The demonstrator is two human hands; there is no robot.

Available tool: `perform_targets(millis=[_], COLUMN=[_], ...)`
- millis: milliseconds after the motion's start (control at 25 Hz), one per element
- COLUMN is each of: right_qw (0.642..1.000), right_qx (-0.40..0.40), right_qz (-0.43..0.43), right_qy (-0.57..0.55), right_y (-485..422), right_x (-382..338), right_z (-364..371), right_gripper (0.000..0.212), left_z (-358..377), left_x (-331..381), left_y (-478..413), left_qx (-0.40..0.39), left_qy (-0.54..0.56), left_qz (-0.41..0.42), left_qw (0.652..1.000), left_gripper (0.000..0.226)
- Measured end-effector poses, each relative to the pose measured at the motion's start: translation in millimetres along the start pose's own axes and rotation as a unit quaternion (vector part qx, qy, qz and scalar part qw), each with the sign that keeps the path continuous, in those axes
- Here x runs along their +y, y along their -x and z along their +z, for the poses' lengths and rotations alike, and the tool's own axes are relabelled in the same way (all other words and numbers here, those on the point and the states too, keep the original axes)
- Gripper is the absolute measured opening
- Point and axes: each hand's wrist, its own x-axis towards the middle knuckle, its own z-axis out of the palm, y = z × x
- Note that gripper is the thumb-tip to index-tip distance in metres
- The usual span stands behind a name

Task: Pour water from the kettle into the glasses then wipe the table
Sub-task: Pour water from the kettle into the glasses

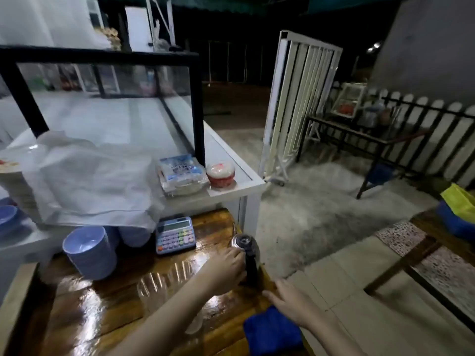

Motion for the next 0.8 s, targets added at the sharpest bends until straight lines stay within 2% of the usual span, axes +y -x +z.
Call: perform_targets(millis=[40, 120, 200, 320, 440, 560, 640, 800], right_qw=[1.0, 1.0, 0.999, 0.995, 0.983, 0.952, 0.942, 0.93], right_qx=[-0.006, -0.013, -0.012, -0.04, -0.075, -0.145, -0.14, -0.062], right_qz=[0.008, 0.008, -0.002, -0.013, -0.009, 0.012, 0.021, 0.02], right_qy=[-0.011, -0.016, -0.046, -0.087, -0.166, -0.268, -0.306, -0.362], right_y=[-9, -32, -55, -89, -109, -112, -117, -124], right_x=[6, 15, 18, 23, 28, 26, 30, 40], right_z=[2, 3, 1, 2, 6, 9, 15, 17], right_gripper=[0.084, 0.074, 0.06, 0.052, 0.038, 0.029, 0.023, 0.028], left_z=[8, 18, 21, 45, 59, 67, 71, 75], left_x=[-3, -6, -10, -18, -25, -34, -40, -38], left_y=[-9, -29, -50, -76, -90, -100, -106, -118], left_qx=[-0.006, 0.002, 0.035, 0.083, 0.058, 0.018, 0.002, -0.012], left_qy=[0.007, 0.02, 0.024, 0.034, 0.029, 0.009, -0.001, 0.0], left_qz=[-0.006, -0.008, -0.013, -0.03, -0.044, -0.038, -0.025, -0.016], left_qw=[1.0, 1.0, 0.999, 0.996, 0.997, 0.999, 1.0, 1.0], left_gripper=[0.056, 0.05, 0.055, 0.058, 0.061, 0.063, 0.065, 0.068])
